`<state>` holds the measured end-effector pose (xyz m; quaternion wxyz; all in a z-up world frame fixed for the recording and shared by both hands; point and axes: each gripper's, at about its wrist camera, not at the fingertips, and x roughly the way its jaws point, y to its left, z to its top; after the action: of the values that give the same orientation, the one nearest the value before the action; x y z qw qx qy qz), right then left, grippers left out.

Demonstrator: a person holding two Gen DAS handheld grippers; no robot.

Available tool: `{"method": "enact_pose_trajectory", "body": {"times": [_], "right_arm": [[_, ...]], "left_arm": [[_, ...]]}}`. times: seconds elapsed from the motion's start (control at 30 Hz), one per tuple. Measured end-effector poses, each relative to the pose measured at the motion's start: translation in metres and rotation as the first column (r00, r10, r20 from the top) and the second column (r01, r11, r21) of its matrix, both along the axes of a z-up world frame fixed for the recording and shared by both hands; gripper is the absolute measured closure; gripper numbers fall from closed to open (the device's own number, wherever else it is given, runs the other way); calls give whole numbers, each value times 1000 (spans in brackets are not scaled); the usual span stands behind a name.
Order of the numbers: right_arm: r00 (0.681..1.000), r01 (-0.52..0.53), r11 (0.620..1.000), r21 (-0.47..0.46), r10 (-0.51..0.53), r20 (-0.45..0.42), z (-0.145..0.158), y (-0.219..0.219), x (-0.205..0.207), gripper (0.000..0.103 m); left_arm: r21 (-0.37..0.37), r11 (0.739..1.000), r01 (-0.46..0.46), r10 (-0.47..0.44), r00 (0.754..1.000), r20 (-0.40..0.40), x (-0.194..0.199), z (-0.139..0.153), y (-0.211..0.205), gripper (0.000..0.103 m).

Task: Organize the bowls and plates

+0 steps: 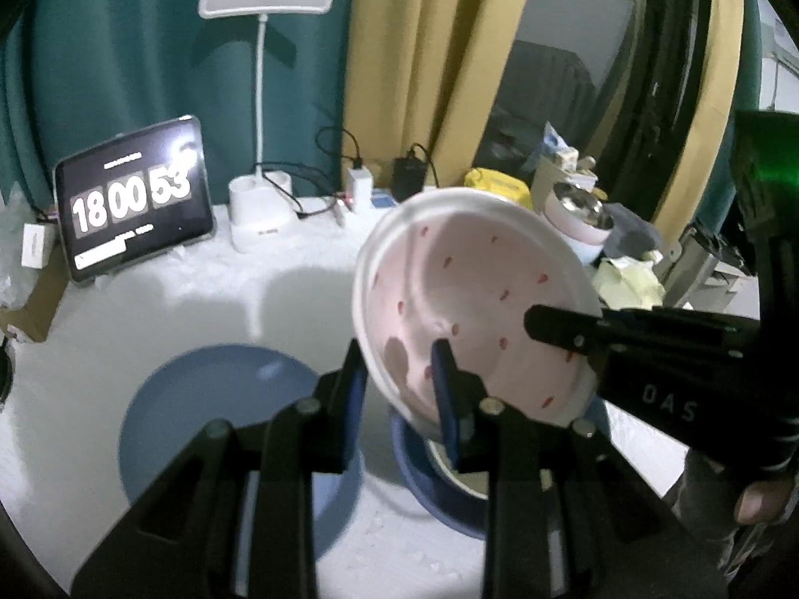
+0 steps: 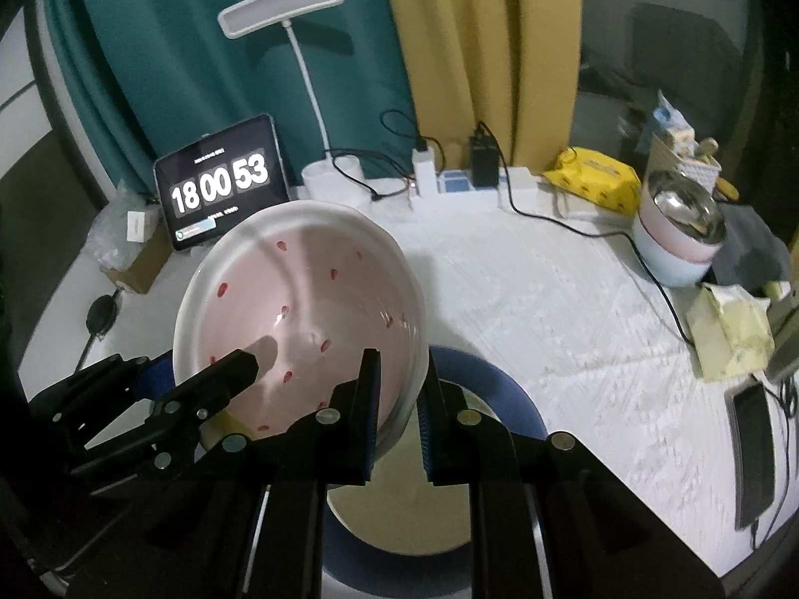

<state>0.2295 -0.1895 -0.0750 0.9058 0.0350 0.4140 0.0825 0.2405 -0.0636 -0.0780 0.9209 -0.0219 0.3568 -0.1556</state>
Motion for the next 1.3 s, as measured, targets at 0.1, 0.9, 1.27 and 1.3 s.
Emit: {"method": "enact_pose_trajectory", "body": {"times": [0.1,0.9,1.27,1.3], "right_arm": [[1000,8,1000,5,-8,-10,-6,-8,-6,88],[995,55,998,29,-52,-81,-48,-46,-29,88],[993,64,998,21,-62,-101,-58,-49,-26,88],[993,65,998,18,-63,-100,-57,-48,-26,88]], "left_arm": [[8,1000,12,-11,1000,-11,-4,-6,-8,76],[71,995,63,-57,994,-89,-19,-43,-46,76],[93,993,74,-63,991,-114,-17,-54,-54,76],[96,992,76,-64,991,-117,-17,-55,-54,76]]}}
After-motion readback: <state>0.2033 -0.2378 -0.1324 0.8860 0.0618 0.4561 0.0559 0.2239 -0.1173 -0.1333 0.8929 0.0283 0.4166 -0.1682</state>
